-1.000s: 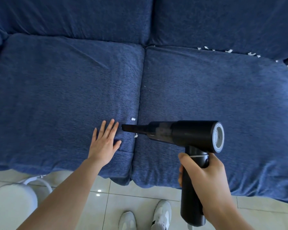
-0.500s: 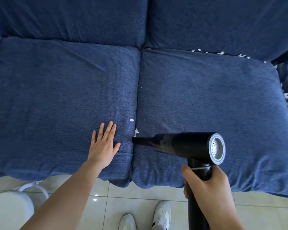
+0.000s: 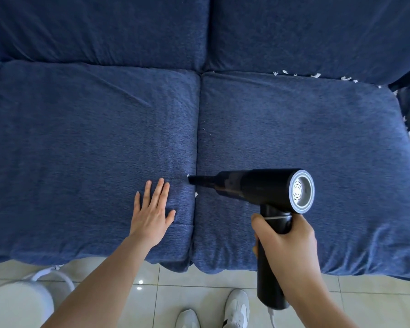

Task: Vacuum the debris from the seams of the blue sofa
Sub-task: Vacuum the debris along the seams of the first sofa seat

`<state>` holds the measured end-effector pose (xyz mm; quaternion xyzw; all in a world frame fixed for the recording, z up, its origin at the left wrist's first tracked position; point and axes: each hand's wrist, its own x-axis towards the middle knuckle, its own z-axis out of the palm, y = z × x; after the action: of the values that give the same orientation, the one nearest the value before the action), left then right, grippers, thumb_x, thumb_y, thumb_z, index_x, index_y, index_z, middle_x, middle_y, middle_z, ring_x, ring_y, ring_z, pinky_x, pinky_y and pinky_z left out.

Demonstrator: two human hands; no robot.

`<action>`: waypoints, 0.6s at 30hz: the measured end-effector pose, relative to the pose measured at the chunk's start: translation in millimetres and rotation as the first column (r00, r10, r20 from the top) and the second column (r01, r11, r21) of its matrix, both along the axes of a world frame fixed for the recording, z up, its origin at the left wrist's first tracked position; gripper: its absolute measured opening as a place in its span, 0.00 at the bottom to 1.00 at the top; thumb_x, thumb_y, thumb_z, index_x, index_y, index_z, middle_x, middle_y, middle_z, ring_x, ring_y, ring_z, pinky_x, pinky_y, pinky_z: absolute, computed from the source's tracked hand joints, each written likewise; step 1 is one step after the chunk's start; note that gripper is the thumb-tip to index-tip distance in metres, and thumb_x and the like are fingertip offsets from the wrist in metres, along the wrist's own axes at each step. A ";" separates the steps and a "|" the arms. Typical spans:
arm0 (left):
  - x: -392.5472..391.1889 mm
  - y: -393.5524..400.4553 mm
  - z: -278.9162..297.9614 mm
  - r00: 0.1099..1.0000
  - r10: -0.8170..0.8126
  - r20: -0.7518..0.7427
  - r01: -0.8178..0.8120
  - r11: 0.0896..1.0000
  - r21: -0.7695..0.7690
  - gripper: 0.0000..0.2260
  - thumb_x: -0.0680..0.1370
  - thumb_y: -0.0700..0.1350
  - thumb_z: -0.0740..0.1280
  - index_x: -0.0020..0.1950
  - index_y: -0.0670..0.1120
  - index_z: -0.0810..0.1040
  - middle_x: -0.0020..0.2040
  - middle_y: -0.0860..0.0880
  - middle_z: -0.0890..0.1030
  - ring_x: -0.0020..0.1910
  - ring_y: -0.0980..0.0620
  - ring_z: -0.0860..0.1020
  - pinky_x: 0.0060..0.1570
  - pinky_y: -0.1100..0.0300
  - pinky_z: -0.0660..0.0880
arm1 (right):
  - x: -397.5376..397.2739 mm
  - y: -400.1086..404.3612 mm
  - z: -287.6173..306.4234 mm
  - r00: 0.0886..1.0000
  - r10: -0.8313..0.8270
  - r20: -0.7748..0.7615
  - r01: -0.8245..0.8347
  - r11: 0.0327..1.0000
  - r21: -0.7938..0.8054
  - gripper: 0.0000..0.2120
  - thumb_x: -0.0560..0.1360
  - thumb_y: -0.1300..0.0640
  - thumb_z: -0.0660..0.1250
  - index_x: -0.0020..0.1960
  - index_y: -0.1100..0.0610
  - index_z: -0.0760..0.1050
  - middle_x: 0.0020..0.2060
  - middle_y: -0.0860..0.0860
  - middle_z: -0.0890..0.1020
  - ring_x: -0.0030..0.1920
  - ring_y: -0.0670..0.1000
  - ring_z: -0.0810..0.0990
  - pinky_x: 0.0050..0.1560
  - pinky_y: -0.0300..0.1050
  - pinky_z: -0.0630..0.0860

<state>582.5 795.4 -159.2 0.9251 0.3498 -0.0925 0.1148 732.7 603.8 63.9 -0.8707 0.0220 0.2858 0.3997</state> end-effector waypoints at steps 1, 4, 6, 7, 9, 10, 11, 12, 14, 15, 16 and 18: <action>0.7 0.3 -0.4 1.000 -0.001 0.002 0.001 1.000 -0.004 0.36 0.79 0.56 0.62 0.79 0.45 0.49 0.80 0.50 0.46 0.78 0.42 0.46 0.74 0.39 0.51 | -0.4 2.5 -0.8 1.000 0.004 0.000 -0.004 1.000 0.001 0.09 0.66 0.51 0.73 0.39 0.54 0.76 0.26 0.52 0.82 0.32 0.55 0.83 0.48 0.62 0.81; 1.9 2.8 -0.2 1.000 -0.009 0.001 0.009 1.000 -0.015 0.36 0.78 0.57 0.62 0.80 0.45 0.50 0.80 0.49 0.46 0.78 0.42 0.46 0.73 0.38 0.52 | -0.4 5.1 -0.5 1.000 0.006 -0.007 -0.006 1.000 0.003 0.09 0.67 0.52 0.73 0.38 0.55 0.75 0.25 0.53 0.82 0.32 0.56 0.83 0.47 0.61 0.82; 1.8 4.4 -0.8 1.000 -0.018 0.001 0.018 1.000 -0.010 0.36 0.78 0.57 0.63 0.79 0.45 0.51 0.80 0.49 0.48 0.78 0.42 0.47 0.73 0.38 0.53 | 1.2 0.5 1.6 1.000 0.021 -0.002 -0.021 1.000 -0.009 0.09 0.67 0.53 0.73 0.38 0.57 0.76 0.25 0.53 0.82 0.31 0.55 0.83 0.46 0.60 0.82; 1.6 4.9 -1.3 1.000 -0.019 -0.002 0.019 1.000 -0.013 0.36 0.78 0.57 0.63 0.79 0.45 0.51 0.80 0.49 0.48 0.78 0.42 0.47 0.73 0.38 0.53 | 1.6 -1.9 2.6 1.000 0.021 -0.003 -0.021 1.000 -0.012 0.09 0.68 0.53 0.74 0.38 0.57 0.76 0.25 0.54 0.82 0.30 0.54 0.83 0.46 0.60 0.82; 0.9 4.2 -2.2 1.000 -0.020 -0.002 0.020 1.000 -0.014 0.36 0.78 0.57 0.63 0.79 0.45 0.51 0.80 0.49 0.48 0.78 0.41 0.48 0.73 0.37 0.54 | 1.7 -3.9 4.4 1.000 0.008 -0.013 -0.009 1.000 -0.010 0.09 0.68 0.54 0.74 0.39 0.58 0.76 0.25 0.54 0.82 0.26 0.51 0.81 0.45 0.60 0.82; 0.9 3.9 -2.5 1.000 -0.021 0.001 0.021 1.000 -0.010 0.36 0.78 0.57 0.63 0.79 0.45 0.51 0.80 0.49 0.48 0.78 0.41 0.48 0.73 0.37 0.54 | 2.1 -2.5 4.6 1.000 0.002 -0.016 -0.003 1.000 -0.007 0.09 0.68 0.54 0.74 0.39 0.58 0.76 0.26 0.54 0.82 0.25 0.51 0.81 0.45 0.60 0.82; 0.9 3.5 -2.7 1.000 -0.020 0.003 0.020 1.000 -0.006 0.36 0.78 0.57 0.63 0.79 0.45 0.51 0.80 0.49 0.48 0.78 0.41 0.48 0.73 0.37 0.54 | 2.2 -0.1 4.0 1.000 0.000 -0.015 0.000 1.000 -0.004 0.09 0.68 0.54 0.74 0.39 0.58 0.76 0.26 0.53 0.82 0.25 0.51 0.82 0.45 0.61 0.82; 1.2 4.1 -2.7 1.000 -0.021 0.005 0.021 1.000 -0.006 0.36 0.78 0.57 0.63 0.79 0.45 0.51 0.80 0.49 0.48 0.78 0.42 0.48 0.73 0.37 0.53 | 2.5 3.3 2.2 1.000 -0.002 -0.008 0.002 1.000 0.001 0.09 0.68 0.54 0.74 0.39 0.58 0.76 0.26 0.53 0.81 0.26 0.51 0.82 0.45 0.61 0.82; 1.3 4.6 -2.9 1.000 -0.023 0.002 0.023 1.000 -0.004 0.36 0.78 0.57 0.62 0.79 0.45 0.51 0.80 0.49 0.48 0.78 0.42 0.47 0.73 0.37 0.53 | 2.3 10.1 -0.5 1.000 0.008 0.000 -0.008 1.000 0.013 0.09 0.68 0.54 0.74 0.39 0.57 0.76 0.26 0.52 0.81 0.26 0.51 0.82 0.45 0.60 0.82; 0.9 4.8 -3.1 1.000 -0.024 -0.003 0.024 1.000 -0.003 0.36 0.78 0.57 0.62 0.79 0.45 0.51 0.80 0.49 0.48 0.78 0.42 0.47 0.73 0.37 0.53 | 2.0 11.8 -1.8 1.000 0.013 0.002 -0.013 1.000 0.017 0.09 0.68 0.54 0.74 0.39 0.56 0.76 0.26 0.51 0.81 0.26 0.50 0.81 0.45 0.60 0.82; 1.3 4.7 -2.6 1.000 -0.024 -0.007 0.023 1.000 -0.005 0.36 0.78 0.57 0.62 0.79 0.45 0.50 0.80 0.49 0.47 0.78 0.42 0.47 0.73 0.38 0.52 | 2.1 11.7 -2.4 1.000 0.015 0.008 -0.015 1.000 0.017 0.09 0.68 0.54 0.74 0.39 0.56 0.76 0.26 0.52 0.81 0.25 0.50 0.81 0.45 0.59 0.82; 2.3 4.4 -1.5 1.000 -0.021 -0.021 0.021 1.000 -0.015 0.36 0.79 0.58 0.61 0.79 0.45 0.48 0.80 0.50 0.44 0.78 0.43 0.44 0.74 0.39 0.50 | 2.3 6.6 -2.5 1.000 0.011 0.017 -0.011 1.000 0.003 0.09 0.68 0.53 0.74 0.39 0.57 0.76 0.26 0.52 0.82 0.25 0.49 0.81 0.46 0.60 0.82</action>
<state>584.8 799.8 -160.7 0.9269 0.3405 -0.1059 0.1168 734.9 610.3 61.3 -0.8726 0.0133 0.2806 0.3997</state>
